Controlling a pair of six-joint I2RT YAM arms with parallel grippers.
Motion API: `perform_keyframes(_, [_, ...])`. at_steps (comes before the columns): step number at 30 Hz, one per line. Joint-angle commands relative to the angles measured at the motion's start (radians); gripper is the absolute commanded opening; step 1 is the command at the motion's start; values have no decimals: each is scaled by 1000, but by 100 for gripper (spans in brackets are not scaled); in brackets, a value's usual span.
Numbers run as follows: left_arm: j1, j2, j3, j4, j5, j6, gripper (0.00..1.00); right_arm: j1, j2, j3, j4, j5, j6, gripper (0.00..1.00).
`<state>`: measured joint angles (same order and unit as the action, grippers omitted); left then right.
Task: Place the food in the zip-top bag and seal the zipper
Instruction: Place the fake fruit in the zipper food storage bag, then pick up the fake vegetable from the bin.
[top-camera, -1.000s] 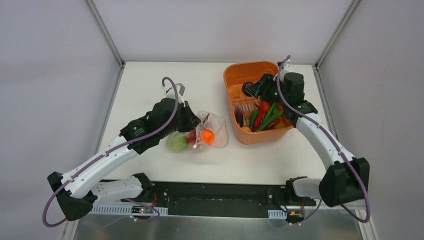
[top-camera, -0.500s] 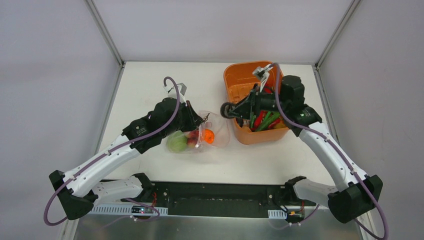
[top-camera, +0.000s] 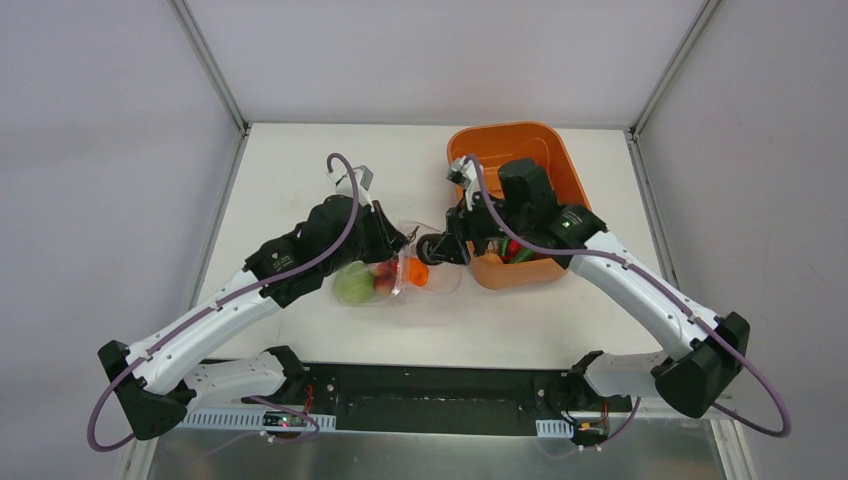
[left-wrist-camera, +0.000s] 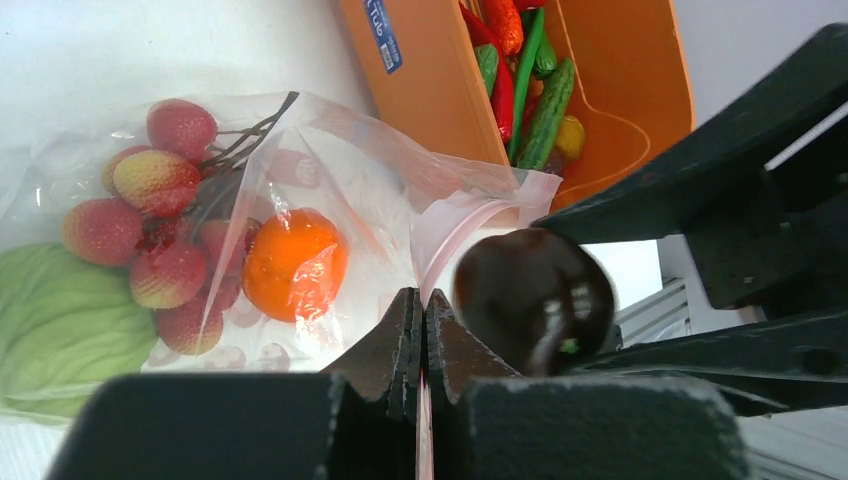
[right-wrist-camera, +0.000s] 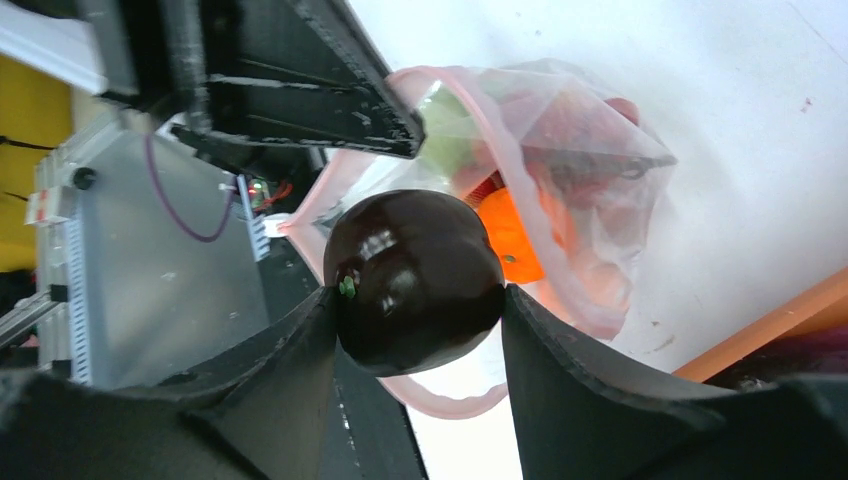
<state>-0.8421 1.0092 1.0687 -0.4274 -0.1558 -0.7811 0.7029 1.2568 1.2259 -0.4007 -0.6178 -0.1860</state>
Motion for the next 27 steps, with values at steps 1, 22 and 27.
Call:
perform_keyframes(1, [8,-30,2,45,10,-29,0,63,45,80,-59,156,-46,53])
perform_keyframes(22, [9,-138,-47,32,-99,-45,0,-13,-154,-114,299,740,88,89])
perform_keyframes(27, [8,-125,-40,25,-92,-27,0,-241,-23,-60,159,728,211,87])
